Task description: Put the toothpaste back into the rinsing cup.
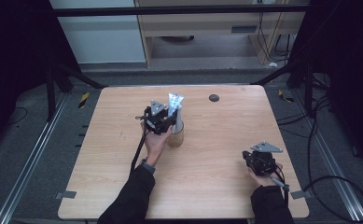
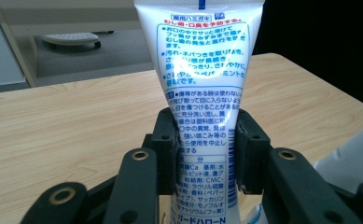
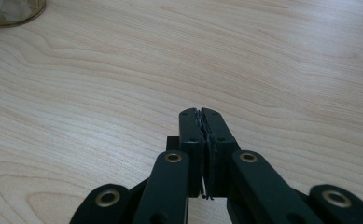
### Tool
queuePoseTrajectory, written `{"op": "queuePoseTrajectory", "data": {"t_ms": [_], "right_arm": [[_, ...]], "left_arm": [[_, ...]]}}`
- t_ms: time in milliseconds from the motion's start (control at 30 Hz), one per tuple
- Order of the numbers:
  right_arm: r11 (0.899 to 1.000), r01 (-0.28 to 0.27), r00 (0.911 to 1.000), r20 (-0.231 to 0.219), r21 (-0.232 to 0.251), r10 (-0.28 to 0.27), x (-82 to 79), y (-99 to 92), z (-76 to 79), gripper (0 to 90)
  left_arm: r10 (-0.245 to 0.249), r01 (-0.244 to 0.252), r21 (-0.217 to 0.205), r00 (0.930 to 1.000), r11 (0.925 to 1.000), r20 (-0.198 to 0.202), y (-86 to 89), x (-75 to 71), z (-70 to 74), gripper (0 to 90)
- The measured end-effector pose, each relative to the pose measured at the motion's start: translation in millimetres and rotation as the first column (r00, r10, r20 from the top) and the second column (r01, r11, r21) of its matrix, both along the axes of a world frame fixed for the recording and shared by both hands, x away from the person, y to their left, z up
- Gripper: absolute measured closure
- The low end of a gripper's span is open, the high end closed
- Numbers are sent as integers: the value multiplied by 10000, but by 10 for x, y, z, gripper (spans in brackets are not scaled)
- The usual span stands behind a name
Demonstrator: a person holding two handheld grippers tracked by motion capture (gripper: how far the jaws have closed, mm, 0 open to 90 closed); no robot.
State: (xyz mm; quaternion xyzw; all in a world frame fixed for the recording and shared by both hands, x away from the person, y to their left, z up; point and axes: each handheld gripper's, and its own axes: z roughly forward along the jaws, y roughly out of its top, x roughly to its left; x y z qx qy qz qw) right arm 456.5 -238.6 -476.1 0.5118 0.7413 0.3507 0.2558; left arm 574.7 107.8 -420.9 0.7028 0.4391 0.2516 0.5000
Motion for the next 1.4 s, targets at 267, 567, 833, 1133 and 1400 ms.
{"op": "queuePoseTrajectory", "data": {"t_ms": [267, 567, 833, 1133, 1400], "right_arm": [[10000, 12, 10000, -1, -4, -12, 0, 0, -2, 876], [10000, 4, 10000, 33, -47, -4, -4, 7, 4, 876], [10000, 3, 10000, 20, -43, -3, -6, 10, 4, 874], [10000, 50, 9999, 104, 60, -51, -26, 11, 4, 787], [9993, 302, 9994, 161, 241, -306, -26, 1, -40, 407]], "left_arm": [[-279, 308, 688, 9987, 9972, -426, 82, -65, -12, 599], [-441, 551, 1459, 9960, 9878, -774, 153, -152, -17, 477], [-592, 631, 1370, 9977, 9886, -320, 319, -339, 195, 448], [-305, 483, 2404, 9966, 9695, -772, 728, -697, 208, 392], [173, 296, 2663, 9850, 9634, -1719, 1221, -1053, -122, 365]]}}
